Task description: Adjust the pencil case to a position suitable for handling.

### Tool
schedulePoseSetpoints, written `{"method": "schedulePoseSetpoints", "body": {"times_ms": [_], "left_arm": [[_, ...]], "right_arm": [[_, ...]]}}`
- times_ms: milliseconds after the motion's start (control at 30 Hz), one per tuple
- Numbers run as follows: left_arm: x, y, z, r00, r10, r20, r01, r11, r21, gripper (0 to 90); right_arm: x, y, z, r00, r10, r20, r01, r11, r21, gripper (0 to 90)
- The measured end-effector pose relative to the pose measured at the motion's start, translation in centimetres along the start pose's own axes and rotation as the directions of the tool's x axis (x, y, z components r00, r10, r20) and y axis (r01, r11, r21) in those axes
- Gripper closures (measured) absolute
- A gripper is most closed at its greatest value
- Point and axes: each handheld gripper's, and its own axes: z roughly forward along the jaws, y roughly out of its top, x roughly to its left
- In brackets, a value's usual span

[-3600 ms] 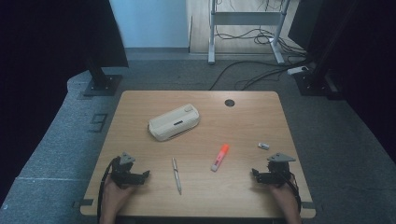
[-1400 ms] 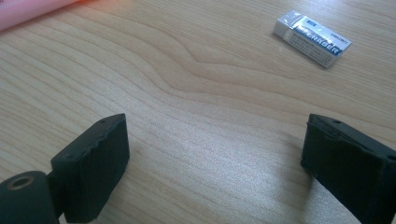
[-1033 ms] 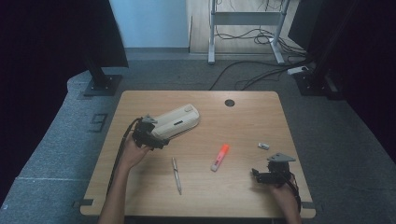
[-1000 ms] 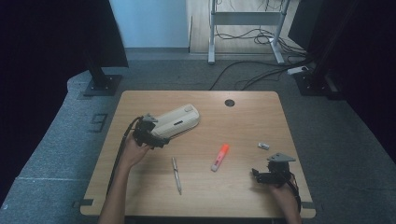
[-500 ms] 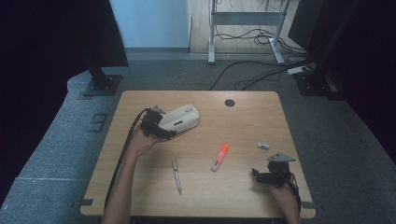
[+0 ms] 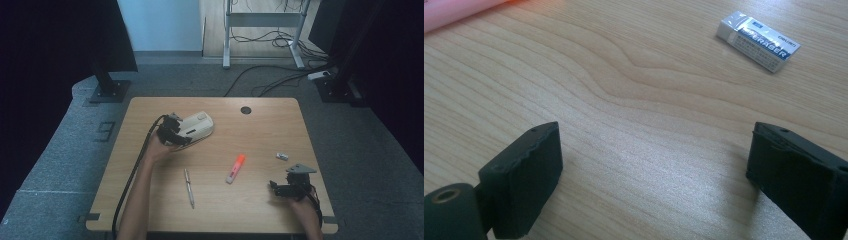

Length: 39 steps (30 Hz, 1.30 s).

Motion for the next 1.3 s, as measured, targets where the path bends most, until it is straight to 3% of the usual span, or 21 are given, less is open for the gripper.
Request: {"method": "schedulePoseSetpoints", "body": {"times_ms": [133, 333, 533, 600, 733, 800, 1300], "left_arm": [[0.5, -0.3, 1.2, 0.9999, -0.009, -0.005, 0.009, 0.9999, 0.008, 28.3], [0.0, -0.7, 1.7, 0.9993, 0.026, -0.028, -0.025, 0.9994, 0.022, 31.0], [-0.1, -1.6, 1.3, 0.9998, -0.011, 0.016, 0.011, 0.9999, 0.003, 32.4], [-0.4, -2.0, 1.3, 0.9999, -0.011, 0.01, 0.011, 0.9999, -0.006, 32.6], [-1.8, -2.8, 1.2, 0.9977, 0.037, -0.057, -0.038, 0.9993, -0.002, 32.7], [-2.2, -3.0, 1.1, 0.9962, 0.044, -0.076, -0.043, 0.999, 0.007, 33.1], [-4.1, -5.4, -0.6, 0.9962, 0.051, -0.071, -0.05, 0.9987, 0.004, 35.4]], "right_arm": [[0.0, 0.0, 0.0, 1.0, 0.0, 0.0, 0.0, 1.0, 0.0, 7.2], [0.0, 0.0, 0.0, 1.0, -0.002, 0.0, 0.002, 1.0, -0.001, 7.2], [0.0, 0.0, 0.0, 1.0, 0.0, 0.0, 0.0, 1.0, 0.0, 7.2], [0.0, 0.0, 0.0, 1.0, 0.0, 0.0, 0.0, 1.0, 0.0, 7.2], [0.0, 0.0, 0.0, 1.0, 0.001, 0.0, -0.001, 1.0, 0.0, 7.2], [0.0, 0.0, 0.0, 1.0, 0.001, 0.0, -0.001, 1.0, 0.0, 7.2], [0.0, 0.0, 0.0, 1.0, 0.001, 0.0, -0.001, 1.0, 0.0, 7.1]]}}
